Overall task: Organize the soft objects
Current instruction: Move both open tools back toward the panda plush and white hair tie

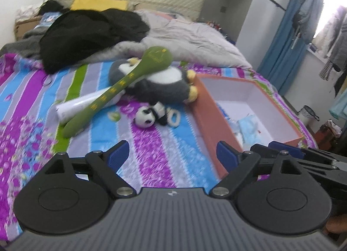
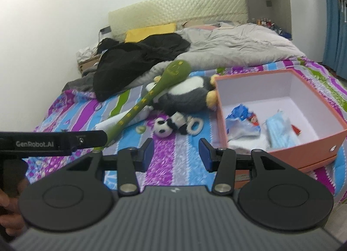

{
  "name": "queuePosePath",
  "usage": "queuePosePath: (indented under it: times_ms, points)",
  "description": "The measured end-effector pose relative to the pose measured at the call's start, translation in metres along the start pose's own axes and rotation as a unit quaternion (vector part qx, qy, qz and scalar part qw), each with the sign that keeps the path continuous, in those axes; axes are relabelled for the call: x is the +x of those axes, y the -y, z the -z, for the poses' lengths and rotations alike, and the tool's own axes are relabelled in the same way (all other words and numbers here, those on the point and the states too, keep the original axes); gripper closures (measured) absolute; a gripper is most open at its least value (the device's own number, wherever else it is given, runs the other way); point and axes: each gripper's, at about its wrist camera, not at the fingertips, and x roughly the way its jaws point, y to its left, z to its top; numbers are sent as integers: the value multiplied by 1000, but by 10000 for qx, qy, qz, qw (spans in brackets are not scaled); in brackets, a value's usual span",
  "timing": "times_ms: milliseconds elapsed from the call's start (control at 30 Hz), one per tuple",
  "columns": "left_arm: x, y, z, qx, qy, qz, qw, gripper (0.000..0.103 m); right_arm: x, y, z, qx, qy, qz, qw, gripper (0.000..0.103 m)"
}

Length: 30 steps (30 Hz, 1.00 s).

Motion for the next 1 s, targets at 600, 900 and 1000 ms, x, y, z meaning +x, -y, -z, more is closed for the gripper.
queuePosePath:
  times_ms: [600, 900, 1000]
  points:
    - [42, -35, 9, -285, -605, -419, 9969, 13, 48, -19, 5, -54, -582, 10, 9983, 55]
    - [86, -52, -9, -209, -851, -567, 9945, 13, 93, -16, -12, -75, -783, 66, 9969, 55]
    - [102, -59, -15, -244, -932, -574, 9937, 13, 109, -16, -18, -67, -832, 72, 9965, 55]
